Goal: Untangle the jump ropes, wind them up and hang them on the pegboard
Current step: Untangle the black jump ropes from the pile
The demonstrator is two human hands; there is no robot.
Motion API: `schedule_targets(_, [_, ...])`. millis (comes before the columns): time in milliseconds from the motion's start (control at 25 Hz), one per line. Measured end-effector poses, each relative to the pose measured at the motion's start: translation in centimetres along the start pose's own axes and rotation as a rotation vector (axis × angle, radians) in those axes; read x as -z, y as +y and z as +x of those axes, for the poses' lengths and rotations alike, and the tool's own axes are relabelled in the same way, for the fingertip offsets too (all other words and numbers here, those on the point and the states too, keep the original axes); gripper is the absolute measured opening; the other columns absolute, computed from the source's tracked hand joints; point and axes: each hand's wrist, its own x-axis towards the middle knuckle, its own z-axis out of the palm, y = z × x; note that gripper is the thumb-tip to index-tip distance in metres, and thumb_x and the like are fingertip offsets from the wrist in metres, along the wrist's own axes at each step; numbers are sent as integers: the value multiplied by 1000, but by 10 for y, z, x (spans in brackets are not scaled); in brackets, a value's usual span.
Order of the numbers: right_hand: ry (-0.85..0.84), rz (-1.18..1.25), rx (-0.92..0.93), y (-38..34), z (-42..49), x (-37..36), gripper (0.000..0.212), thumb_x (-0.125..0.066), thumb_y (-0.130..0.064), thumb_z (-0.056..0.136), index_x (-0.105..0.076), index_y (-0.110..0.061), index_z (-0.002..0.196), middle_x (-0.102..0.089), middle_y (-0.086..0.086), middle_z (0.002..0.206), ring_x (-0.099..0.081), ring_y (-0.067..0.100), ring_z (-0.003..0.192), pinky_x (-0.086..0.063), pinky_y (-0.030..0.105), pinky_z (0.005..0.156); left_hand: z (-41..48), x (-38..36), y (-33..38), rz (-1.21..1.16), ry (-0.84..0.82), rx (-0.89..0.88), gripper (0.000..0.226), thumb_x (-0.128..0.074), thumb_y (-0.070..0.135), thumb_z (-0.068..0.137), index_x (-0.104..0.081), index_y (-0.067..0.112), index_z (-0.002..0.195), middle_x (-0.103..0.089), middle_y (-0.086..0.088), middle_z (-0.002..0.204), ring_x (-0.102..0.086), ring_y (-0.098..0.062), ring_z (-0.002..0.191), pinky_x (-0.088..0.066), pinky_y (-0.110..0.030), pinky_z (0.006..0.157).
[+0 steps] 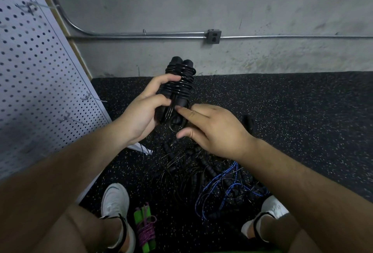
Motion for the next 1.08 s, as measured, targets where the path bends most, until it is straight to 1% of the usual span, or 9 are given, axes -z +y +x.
schedule_targets(80, [69,50,-69,-2,1,1,54,-65,-45,92,-68,-2,125,-59,11,101,-55,22,92,-53,33,75,0,-1,2,-43,-23,1,59,-34,-13,91,-58,24,129,-69,-7,122,-66,-19,109,-56,-31,83])
schedule_targets(120, [99,99,-106,-3,2,2,51,-67,-43,91,-69,-3,123,-57,13,106,-54,23,97,-53,33,80,0,-1,3,-59,-33,2,59,-33,-13,90,-58,24,129,-69,-8,124,-66,-20,110,-56,-30,83])
schedule_targets(200, [146,176,-141,-3,4,3,46,-71,-36,91,-70,-2,122,-60,14,114,-58,26,104,-51,35,92,1,-1,4,-81,-48,0,58,-34,-13,91,-58,22,130,-67,-11,128,-65,-20,113,-56,-29,85])
schedule_targets(280, [171,192,-149,-2,5,2,43,-73,-30,91,-69,-2,123,-65,11,113,-62,26,103,-51,35,94,2,-1,3,-80,-61,-6,56,-34,-12,91,-57,20,131,-66,-13,129,-64,-21,113,-56,-31,86])
schedule_targets(440, [196,232,-229,0,5,3,36,-76,-30,89,-73,-4,114,-68,5,106,-63,14,97,-53,28,89,2,1,1,-116,-64,-4,55,-38,-8,89,-56,19,134,-65,-15,130,-64,-24,112,-55,-38,86])
schedule_targets(600, [191,199,-256,1,4,-4,26,-78,-27,88,-73,-2,93,-67,4,94,-65,19,86,-55,34,78,4,4,3,-168,-74,-11,55,-45,0,81,-59,22,130,-63,-16,132,-63,-29,116,-56,-39,90])
schedule_targets(720, [210,214,-326,-4,6,-5,27,-75,-29,90,-71,-3,87,-66,2,90,-63,17,81,-54,34,70,2,3,1,-134,-127,-5,54,-47,0,82,-58,21,131,-65,-15,125,-64,-28,111,-56,-38,87])
schedule_targets(880, [241,241,-428,-8,9,-2,22,-74,-27,90,-72,-5,91,-65,0,91,-61,12,81,-52,28,71,-2,-4,-6,-106,-182,35,55,-54,0,85,-53,20,137,-66,-12,120,-64,-23,106,-56,-34,84])
schedule_targets(1080, [33,311,-265,-9,11,-4,26,-64,-5,95,-67,0,120,-54,9,109,-53,14,95,-47,20,83,1,2,-1,-119,-106,61,59,-57,-2,92,-46,21,145,-63,-17,126,-63,-26,107,-56,-39,82])
